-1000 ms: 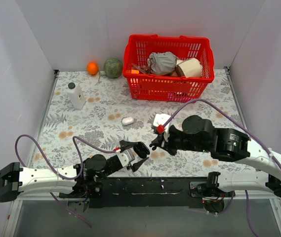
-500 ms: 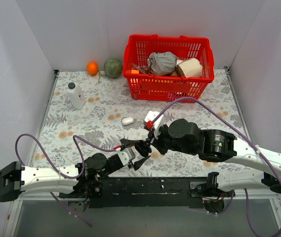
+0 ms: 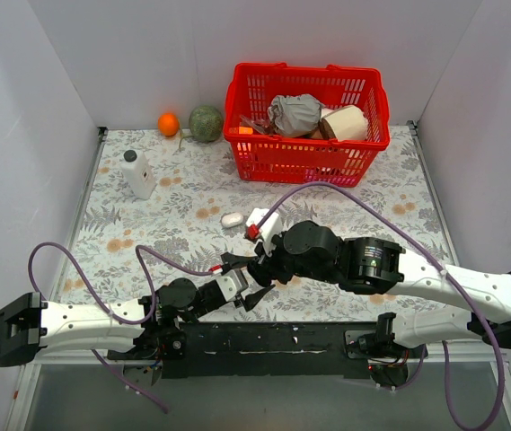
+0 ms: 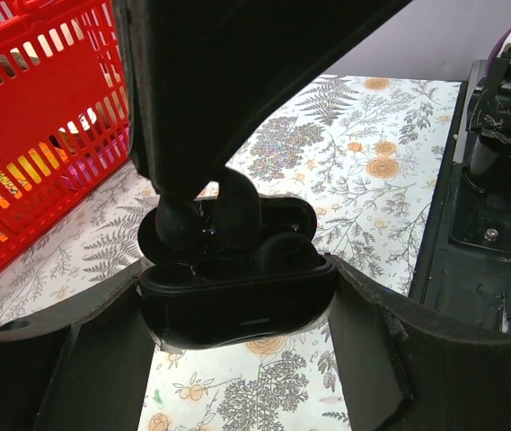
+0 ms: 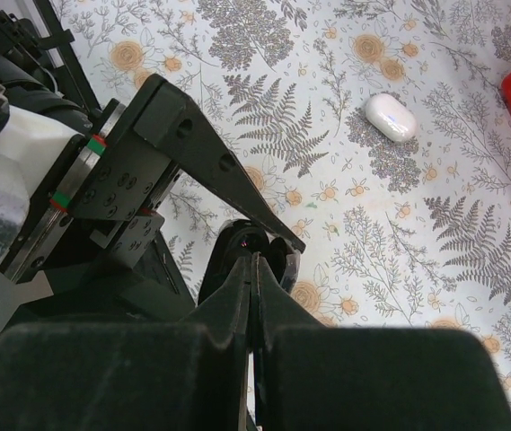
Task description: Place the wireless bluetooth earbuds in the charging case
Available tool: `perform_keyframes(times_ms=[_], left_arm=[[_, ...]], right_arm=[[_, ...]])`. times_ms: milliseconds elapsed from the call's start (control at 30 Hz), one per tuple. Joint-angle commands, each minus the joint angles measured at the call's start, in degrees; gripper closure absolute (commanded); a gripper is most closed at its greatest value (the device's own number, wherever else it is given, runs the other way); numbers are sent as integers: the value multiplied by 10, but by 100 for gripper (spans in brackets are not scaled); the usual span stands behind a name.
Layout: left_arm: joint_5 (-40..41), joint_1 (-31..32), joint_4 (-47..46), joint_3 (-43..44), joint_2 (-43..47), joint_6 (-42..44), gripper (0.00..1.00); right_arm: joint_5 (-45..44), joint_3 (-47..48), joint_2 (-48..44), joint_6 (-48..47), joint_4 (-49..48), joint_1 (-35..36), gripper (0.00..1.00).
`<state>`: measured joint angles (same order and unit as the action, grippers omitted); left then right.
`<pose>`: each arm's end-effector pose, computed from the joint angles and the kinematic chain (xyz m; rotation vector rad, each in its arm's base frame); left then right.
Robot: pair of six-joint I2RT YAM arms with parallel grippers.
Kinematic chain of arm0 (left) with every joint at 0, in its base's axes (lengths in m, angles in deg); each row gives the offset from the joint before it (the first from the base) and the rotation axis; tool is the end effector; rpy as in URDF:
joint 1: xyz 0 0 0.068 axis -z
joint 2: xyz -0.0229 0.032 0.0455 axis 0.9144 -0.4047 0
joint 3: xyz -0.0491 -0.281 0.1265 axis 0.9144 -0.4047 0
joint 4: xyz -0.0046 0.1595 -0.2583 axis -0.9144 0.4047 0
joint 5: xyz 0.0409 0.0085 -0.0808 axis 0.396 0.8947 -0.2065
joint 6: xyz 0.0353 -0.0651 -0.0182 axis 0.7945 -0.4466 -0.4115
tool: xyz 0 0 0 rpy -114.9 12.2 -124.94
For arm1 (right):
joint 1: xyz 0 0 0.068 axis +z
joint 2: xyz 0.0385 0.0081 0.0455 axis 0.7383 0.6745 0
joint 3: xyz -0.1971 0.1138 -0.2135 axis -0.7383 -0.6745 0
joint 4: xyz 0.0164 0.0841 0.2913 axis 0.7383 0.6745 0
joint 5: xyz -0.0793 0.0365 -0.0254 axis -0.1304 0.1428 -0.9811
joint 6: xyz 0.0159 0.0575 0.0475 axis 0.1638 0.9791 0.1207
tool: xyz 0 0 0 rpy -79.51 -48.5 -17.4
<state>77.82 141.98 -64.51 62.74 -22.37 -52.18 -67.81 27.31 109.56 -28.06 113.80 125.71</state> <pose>0.0689 -0.2158 0.2394 0.5228 1.5710 -1.2257 0.0784 0.2841 0.4171 -1.0998 1.7651 0.6073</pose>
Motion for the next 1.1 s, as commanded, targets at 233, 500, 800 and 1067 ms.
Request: perform_keyframes(times_ms=[233,500,800,1067], left_arm=[[-6,-2,-14,20,1,-6,100],[-6,-3,-15,20,1,-7,100],[-6,-3,-18,20,0,-7,100],[-12,-3,-25,17,-3,-12,100]], right_arm=[[-33,4,22,3,-12,3,99],[-48,4,30,-4,-5,4,99],[-59,10,39,-17,11,9,99],[-52,-1,34,-31,0,23,99]])
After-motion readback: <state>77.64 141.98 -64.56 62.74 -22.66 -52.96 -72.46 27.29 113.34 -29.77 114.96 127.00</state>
